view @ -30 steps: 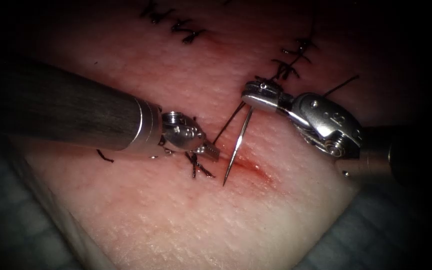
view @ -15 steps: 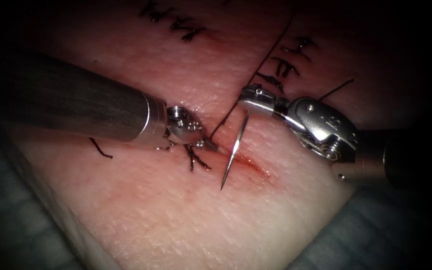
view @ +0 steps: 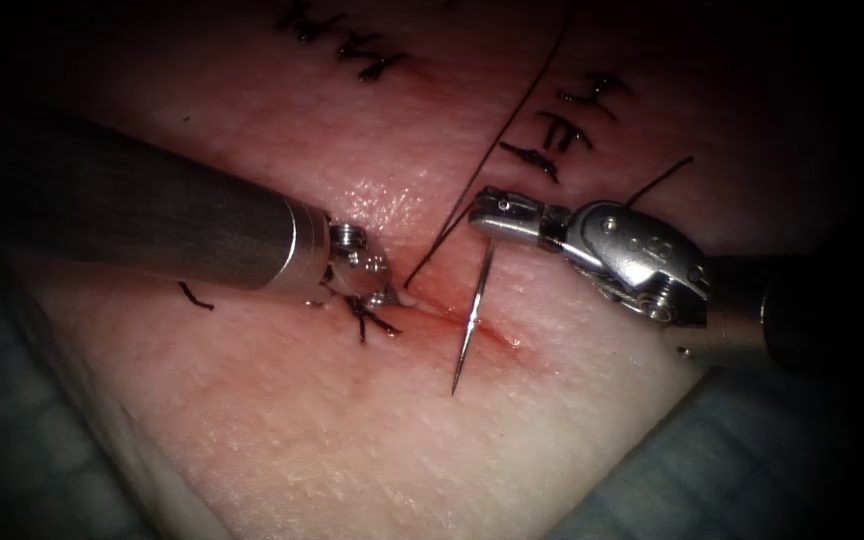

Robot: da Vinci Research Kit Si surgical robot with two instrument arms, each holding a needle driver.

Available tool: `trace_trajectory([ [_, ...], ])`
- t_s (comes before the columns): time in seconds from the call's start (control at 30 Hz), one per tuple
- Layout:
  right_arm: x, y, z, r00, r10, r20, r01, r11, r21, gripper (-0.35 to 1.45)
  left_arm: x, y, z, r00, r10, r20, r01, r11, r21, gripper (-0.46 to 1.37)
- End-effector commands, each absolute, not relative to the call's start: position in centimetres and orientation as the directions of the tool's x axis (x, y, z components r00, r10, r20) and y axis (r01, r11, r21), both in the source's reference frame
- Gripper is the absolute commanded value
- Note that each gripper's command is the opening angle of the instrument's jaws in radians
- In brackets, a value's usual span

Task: Wound Closure
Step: Spread open the incision with the left jaws, then puncture the bottom portion of the tissue with the needle in the right needle driver

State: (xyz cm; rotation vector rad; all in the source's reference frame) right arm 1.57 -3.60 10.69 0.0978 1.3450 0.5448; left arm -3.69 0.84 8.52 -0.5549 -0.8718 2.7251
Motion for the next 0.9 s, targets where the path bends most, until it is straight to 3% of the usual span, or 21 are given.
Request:
trace_trajectory([
  [0.03, 1.56, -3.59, 10.7, 0.125, 0.42, -0.899, -0.324, 0.873, 0.364, -0.35, -3.69, 0.83, 8.47, -0.903, 0.324, -0.284, -0.1, -0.8, -0.592, 0.42],
  [0.17, 1.58, -3.59, 10.71, 0.124, 0.403, -0.907, -0.322, 0.881, 0.348, -0.35, -3.71, 0.79, 8.39, -0.903, 0.324, -0.284, -0.1, -0.799, -0.593, 0.72],
  [0.27, 1.61, -3.58, 10.71, 0.128, 0.393, -0.911, -0.322, 0.885, 0.337, -0.35, -3.73, 0.78, 8.32, -0.9, 0.328, -0.288, -0.101, -0.799, -0.593, 0.83],
  [0.43, 1.66, -3.57, 10.71, 0.128, 0.37, -0.92, -0.325, 0.892, 0.314, -0.35, -3.73, 0.76, 8.26, -0.899, 0.327, -0.292, -0.098, -0.799, -0.593, 0.87],
  [0.9, 1.84, -3.54, 10.67, 0.13, 0.167, -0.977, -0.361, 0.926, 0.111, -0.35, -3.73, 0.75, 8.26, -0.899, 0.326, -0.293, -0.097, -0.799, -0.593, 0.69],
])
